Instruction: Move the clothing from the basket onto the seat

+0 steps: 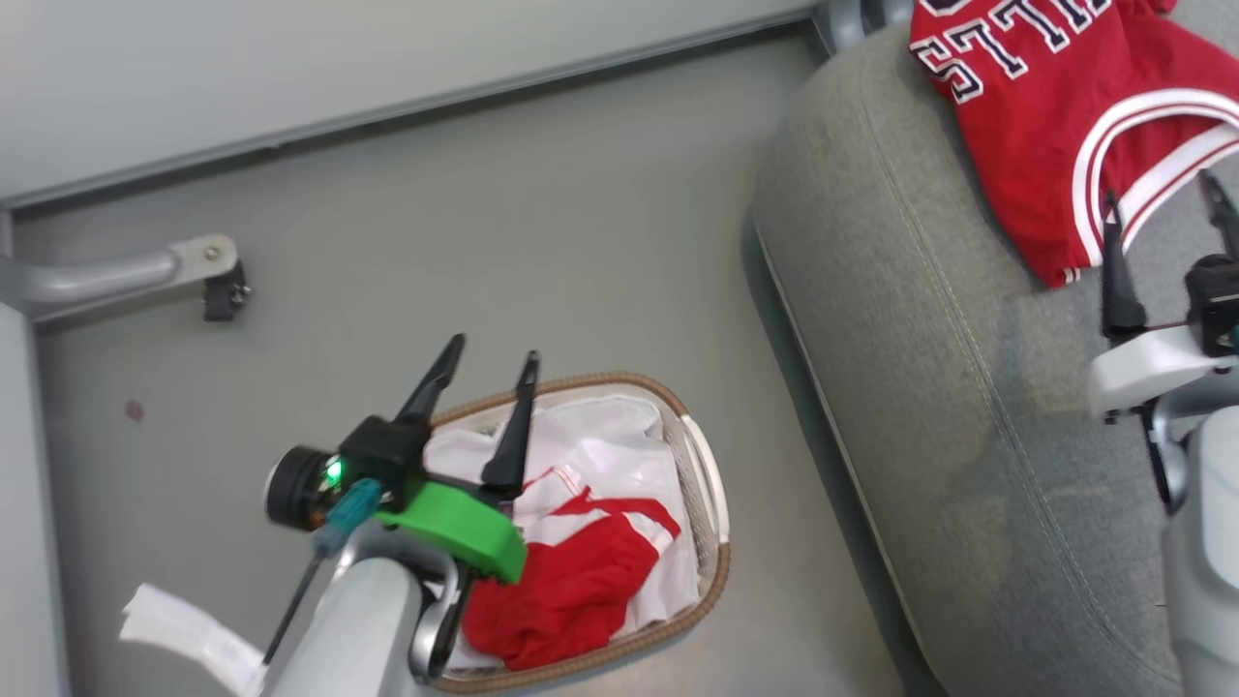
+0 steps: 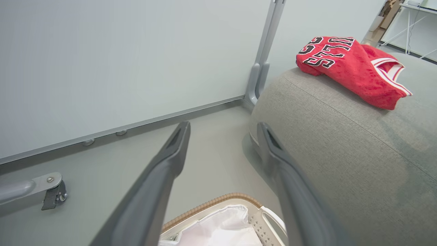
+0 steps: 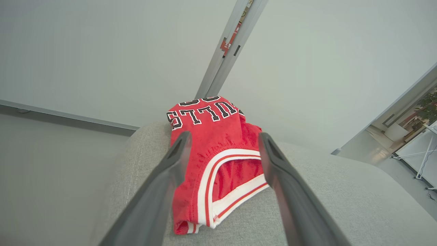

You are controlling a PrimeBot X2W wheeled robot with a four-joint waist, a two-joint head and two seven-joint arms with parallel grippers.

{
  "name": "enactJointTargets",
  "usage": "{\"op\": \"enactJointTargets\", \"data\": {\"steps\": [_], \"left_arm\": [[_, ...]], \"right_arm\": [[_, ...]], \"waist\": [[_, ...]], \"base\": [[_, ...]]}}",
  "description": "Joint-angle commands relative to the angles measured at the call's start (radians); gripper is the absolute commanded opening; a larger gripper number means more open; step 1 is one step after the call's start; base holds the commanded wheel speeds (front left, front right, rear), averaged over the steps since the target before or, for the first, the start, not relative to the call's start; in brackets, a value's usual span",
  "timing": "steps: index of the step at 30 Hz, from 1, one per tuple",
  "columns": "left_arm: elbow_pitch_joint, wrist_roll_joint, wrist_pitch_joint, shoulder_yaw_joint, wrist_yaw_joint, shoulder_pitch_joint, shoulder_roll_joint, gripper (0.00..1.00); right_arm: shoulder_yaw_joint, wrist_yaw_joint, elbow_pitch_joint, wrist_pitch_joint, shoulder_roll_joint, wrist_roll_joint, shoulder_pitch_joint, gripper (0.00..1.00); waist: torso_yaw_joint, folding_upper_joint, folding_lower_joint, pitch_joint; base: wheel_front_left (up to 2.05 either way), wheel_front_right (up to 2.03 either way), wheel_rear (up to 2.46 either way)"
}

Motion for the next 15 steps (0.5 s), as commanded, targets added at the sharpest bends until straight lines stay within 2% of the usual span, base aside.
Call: {"op": "enactJointTargets", "data": {"steps": [1, 15], "left_arm": [[-0.011, -0.012, -0.001, 0.03, 0.006, 0.033, -0.004, 1.0], [-0.08, 0.023, -0.001, 0.273, 0.023, 0.226, -0.016, 1.0]], "right_arm": [[0.014, -0.002, -0.001, 0.0, 0.009, 0.014, -0.007, 1.0], [0.131, -0.002, -0.007, 0.0, 0.113, 0.103, 0.127, 1.0]], "waist": [[0.067, 0.0, 0.0, -0.084], [0.158, 0.0, 0.0, -0.172]], "base": [[0.0, 0.0, 0.0], [0.0, 0.0, 0.0]]}}
